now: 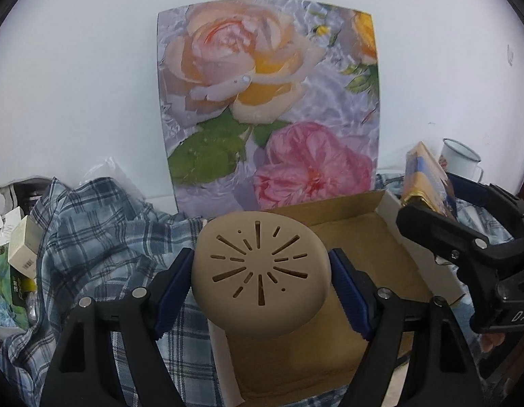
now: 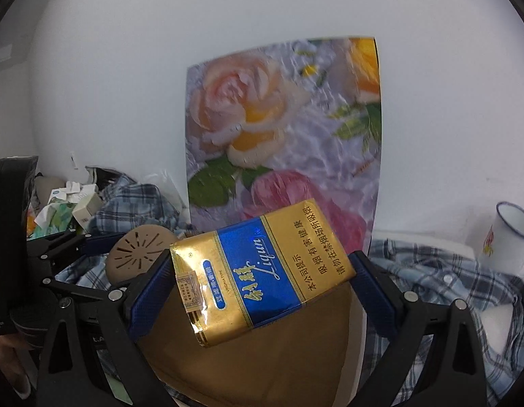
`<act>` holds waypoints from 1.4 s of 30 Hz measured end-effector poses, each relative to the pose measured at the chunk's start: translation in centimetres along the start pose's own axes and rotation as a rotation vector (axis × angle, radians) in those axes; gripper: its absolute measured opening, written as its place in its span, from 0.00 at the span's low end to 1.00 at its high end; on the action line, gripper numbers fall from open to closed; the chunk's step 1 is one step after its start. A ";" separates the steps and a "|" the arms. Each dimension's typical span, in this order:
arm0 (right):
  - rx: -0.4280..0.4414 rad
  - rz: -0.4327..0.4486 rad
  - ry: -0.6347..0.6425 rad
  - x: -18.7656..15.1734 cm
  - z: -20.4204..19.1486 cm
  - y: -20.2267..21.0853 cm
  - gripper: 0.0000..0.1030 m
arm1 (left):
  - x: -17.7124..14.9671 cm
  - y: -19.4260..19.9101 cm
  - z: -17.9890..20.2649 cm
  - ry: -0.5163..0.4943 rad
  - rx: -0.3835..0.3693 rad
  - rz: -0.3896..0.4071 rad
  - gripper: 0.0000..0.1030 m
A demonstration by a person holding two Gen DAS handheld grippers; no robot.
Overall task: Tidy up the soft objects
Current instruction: 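Lift the puck and pack and carry both over the cardboard box, then open both grippers to drop the puck and pack into the box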
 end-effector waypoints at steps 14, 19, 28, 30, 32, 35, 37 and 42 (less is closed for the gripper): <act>-0.001 -0.133 -0.011 -3.0 0.4 -2.8 0.95 | -1.7 -2.5 -0.7 0.028 -0.006 -0.077 0.78; 0.012 -0.162 -0.021 -3.6 0.5 -3.5 0.95 | -1.9 -3.0 -0.5 0.019 -0.015 -0.094 0.78; 0.012 -0.190 -0.028 -4.0 0.6 -3.9 0.97 | -2.2 -3.4 -0.5 0.011 -0.010 -0.101 0.84; 0.012 -0.186 -0.027 -3.9 0.6 -3.8 0.99 | -2.0 -3.2 -0.5 0.010 -0.011 -0.084 0.90; 0.025 -0.182 -0.033 -3.8 0.7 -3.7 1.00 | -1.7 -2.9 -0.7 0.007 0.004 -0.064 1.00; 0.028 -0.179 -0.049 -3.7 1.0 -3.6 1.00 | -1.3 -2.7 -1.2 0.030 0.005 -0.046 1.00; 0.011 -0.175 -0.043 -3.6 1.2 -3.4 1.00 | -1.1 -2.6 -1.5 0.060 -0.022 -0.054 1.00; 0.010 -0.157 -0.021 -3.1 0.8 -3.1 1.00 | -1.0 -2.2 -1.3 0.050 -0.015 -0.040 1.00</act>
Point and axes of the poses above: each gripper's, at about its wrist camera, not at the fingertips, and y roughly against the way its jaws point, z to its right, x to its top, the point moved 6 cm from there along -y, roughly the way its jaws point, and after that the axes turned 9 degrees about y, right-handed, at the moved point
